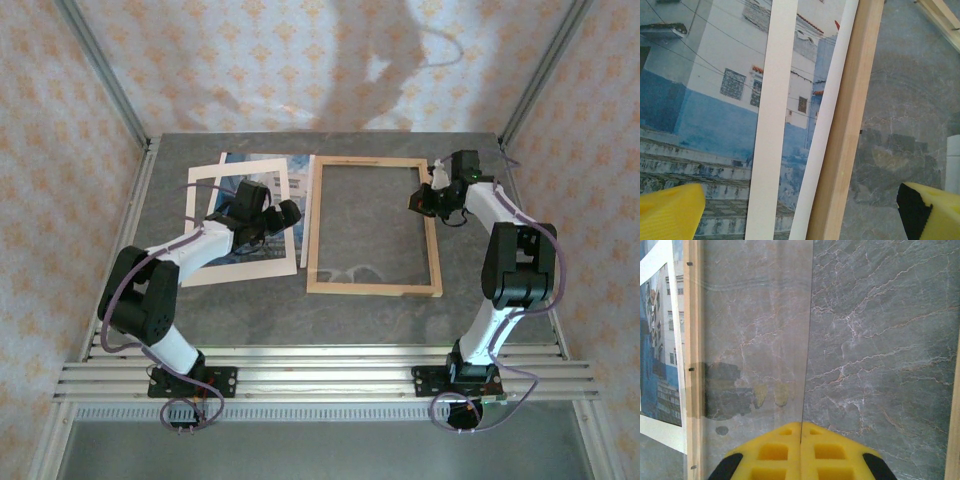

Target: Put the photo into the frame

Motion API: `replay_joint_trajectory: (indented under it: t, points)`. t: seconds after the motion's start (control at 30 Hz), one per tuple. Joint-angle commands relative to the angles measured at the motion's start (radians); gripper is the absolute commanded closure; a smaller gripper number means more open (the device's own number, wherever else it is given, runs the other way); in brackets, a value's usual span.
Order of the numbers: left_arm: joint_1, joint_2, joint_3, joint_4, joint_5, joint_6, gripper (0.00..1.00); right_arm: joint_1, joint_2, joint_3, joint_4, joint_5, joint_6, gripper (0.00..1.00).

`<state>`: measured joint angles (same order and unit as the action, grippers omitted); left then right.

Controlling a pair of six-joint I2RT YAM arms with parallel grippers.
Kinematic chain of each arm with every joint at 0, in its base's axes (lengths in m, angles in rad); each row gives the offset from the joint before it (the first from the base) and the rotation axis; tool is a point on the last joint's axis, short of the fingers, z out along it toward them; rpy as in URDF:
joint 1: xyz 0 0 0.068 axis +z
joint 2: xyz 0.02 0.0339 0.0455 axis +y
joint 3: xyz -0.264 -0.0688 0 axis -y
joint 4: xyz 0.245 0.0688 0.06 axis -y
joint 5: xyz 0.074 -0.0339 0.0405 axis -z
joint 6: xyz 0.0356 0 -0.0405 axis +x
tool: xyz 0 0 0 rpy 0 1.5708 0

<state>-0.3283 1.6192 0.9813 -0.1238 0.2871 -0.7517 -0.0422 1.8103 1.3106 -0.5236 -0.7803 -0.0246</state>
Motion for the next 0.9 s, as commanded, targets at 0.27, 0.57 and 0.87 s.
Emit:
replay_joint_trajectory:
  t: [0.27,0.57,0.87]
  points:
    - [-0.008,0.016,0.028,-0.027,-0.014,0.012,0.00,-0.009,-0.048,0.004,-0.030,0.049,-0.028,1.00]
    - [-0.008,0.020,0.027,-0.024,-0.013,0.011,0.00,-0.019,-0.046,0.009,-0.041,0.056,-0.034,1.00]
    - [-0.009,0.021,0.024,-0.022,-0.015,0.011,0.00,-0.021,-0.049,0.009,-0.047,0.072,-0.037,1.00]
